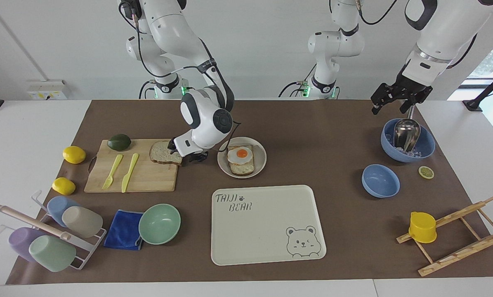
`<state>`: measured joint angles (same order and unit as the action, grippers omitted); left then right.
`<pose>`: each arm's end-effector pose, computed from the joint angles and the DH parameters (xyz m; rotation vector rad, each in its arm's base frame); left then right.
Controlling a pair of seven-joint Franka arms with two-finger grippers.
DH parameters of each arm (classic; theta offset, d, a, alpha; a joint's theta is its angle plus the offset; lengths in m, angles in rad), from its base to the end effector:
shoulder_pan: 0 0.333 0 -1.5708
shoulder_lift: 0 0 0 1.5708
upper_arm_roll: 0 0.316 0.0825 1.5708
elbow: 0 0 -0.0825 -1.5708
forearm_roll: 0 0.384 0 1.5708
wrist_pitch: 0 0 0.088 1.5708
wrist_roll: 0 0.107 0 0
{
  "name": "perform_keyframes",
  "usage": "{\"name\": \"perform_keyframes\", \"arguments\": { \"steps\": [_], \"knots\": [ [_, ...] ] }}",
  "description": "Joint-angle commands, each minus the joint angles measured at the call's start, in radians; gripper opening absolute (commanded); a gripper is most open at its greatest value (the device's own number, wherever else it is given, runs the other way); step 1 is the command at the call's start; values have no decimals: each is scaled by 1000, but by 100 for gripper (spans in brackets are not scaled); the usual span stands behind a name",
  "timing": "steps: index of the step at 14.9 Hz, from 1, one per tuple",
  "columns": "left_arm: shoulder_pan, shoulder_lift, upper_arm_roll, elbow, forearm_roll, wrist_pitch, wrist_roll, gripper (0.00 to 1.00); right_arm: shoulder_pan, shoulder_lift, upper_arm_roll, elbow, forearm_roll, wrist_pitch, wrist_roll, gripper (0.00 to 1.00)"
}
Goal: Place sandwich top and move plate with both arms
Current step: 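Grasp the bread slice with the right gripper and lift it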
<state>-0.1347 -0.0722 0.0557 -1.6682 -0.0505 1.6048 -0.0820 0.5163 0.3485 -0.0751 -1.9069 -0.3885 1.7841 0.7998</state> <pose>0.5324 -0.0463 0.6208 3.0866 0.0067 0.0066 0.5279 0.2150 0.2939 2.5438 -0.2357 -0.2086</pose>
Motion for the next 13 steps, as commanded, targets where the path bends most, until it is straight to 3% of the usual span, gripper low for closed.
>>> {"name": "perform_keyframes", "arguments": {
  "steps": [1,3,5,13],
  "knots": [
    [7,-15,-7,-19,18,15,10,100,-12,-43,8,-67,-6,47,-17,84],
    [13,-15,-7,-19,18,4,10,100,-12,-46,8,-78,-6,57,-16,84],
    [15,-15,-5,-19,18,6,10,100,-12,-46,8,-86,-6,58,-17,74],
    [13,-15,-5,-19,18,4,11,100,-12,-63,8,-132,-6,83,-14,73]
  ]
}}
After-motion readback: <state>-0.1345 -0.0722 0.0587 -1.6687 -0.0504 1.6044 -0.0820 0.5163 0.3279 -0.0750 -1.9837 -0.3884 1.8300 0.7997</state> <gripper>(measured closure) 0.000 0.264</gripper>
